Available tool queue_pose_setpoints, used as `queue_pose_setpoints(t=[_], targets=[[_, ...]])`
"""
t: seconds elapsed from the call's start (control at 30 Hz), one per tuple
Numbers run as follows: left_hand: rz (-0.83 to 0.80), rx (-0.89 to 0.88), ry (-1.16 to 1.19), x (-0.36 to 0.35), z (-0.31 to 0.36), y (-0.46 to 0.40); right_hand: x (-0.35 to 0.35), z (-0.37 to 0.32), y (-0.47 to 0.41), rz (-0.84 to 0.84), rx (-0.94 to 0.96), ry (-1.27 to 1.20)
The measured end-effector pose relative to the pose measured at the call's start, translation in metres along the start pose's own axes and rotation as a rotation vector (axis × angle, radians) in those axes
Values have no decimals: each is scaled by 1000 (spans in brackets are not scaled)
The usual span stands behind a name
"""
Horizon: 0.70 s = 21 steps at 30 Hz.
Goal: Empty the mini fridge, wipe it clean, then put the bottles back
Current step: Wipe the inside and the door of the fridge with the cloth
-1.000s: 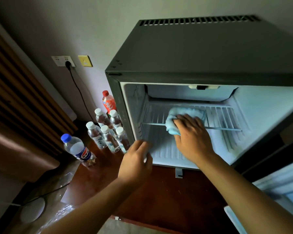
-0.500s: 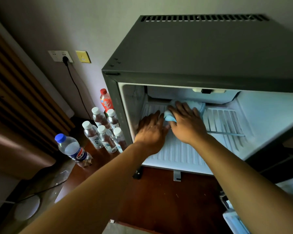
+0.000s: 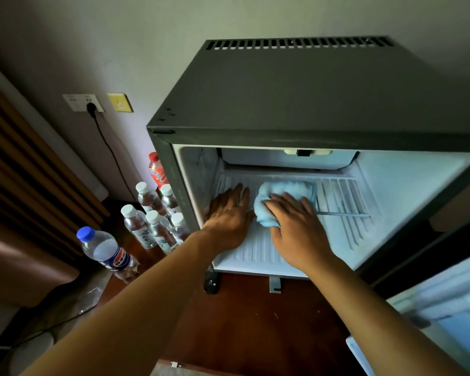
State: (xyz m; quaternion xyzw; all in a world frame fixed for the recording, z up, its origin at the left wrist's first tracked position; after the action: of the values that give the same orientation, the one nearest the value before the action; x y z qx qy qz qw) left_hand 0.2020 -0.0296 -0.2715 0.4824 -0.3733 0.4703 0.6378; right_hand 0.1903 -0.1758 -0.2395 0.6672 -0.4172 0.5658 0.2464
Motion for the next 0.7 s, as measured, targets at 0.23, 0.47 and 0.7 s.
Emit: queue_pose_setpoints(t=[0.23,0.47,0.7], targets=[[25,-1,48,-4,-3,-4,-2,16,-45,-126,-13,107],[35,-27,44,-4,-5,-3,-6,17,-63,-129,-55,102],[18,-17,92,1,-6,-3,-1,16,-33,-107,-75,-4]])
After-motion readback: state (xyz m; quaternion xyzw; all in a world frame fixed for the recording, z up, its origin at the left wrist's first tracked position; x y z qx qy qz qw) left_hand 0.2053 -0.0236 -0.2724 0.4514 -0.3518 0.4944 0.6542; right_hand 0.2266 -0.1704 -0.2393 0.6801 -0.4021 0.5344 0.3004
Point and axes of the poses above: each hand's wrist, its own y-axis away from the middle knuckle, its own x-axis out of the back of the hand, z = x × y, the point moved 6 cm from there along -y, towards the middle knuckle, and after that the axes turned 7 degrees about -z, right-handed, at the moved point
